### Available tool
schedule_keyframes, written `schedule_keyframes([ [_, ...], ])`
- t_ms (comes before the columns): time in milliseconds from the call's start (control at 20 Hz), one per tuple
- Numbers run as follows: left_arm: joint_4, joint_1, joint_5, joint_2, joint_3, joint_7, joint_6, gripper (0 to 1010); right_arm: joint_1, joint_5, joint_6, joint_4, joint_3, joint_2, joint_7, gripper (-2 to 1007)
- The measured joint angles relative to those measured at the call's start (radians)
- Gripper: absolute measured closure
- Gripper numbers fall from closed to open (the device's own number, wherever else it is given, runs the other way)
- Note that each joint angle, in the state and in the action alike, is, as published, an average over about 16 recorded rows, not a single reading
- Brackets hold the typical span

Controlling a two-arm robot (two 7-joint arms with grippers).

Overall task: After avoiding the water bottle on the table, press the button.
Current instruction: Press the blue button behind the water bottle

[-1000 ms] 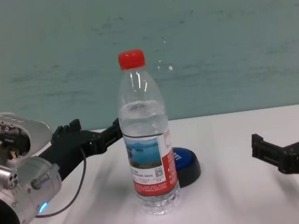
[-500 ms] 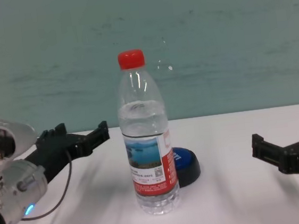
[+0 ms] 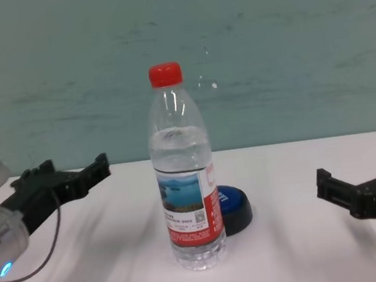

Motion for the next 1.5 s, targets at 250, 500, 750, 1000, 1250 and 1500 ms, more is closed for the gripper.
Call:
schedule_keyframes([
  [250, -0.052, 0.041, -0.015, 0.011, -0.022, -0.001, 0.020, 0, 0.000, 0.000, 0.000, 0.000, 0.000, 0.000, 0.000, 1],
  [500, -0.100, 0.082, -0.029, 0.021, -0.039, -0.005, 0.033, 0, 0.000, 0.000, 0.000, 0.000, 0.000, 0.000, 0.000, 1],
  [750, -0.143, 0.119, -0.042, 0.031, -0.052, -0.012, 0.044, 0, 0.000, 0.000, 0.000, 0.000, 0.000, 0.000, 0.000, 1],
  [1000, -0.176, 0.148, -0.054, 0.039, -0.063, -0.018, 0.053, 0, 0.000, 0.000, 0.000, 0.000, 0.000, 0.000, 0.000, 1],
  [1250, -0.208, 0.176, -0.064, 0.045, -0.072, -0.022, 0.056, 0, 0.000, 0.000, 0.000, 0.000, 0.000, 0.000, 0.000, 1],
  [1500, -0.248, 0.209, -0.073, 0.050, -0.081, -0.022, 0.058, 0, 0.000, 0.000, 0.000, 0.000, 0.000, 0.000, 0.000, 1],
])
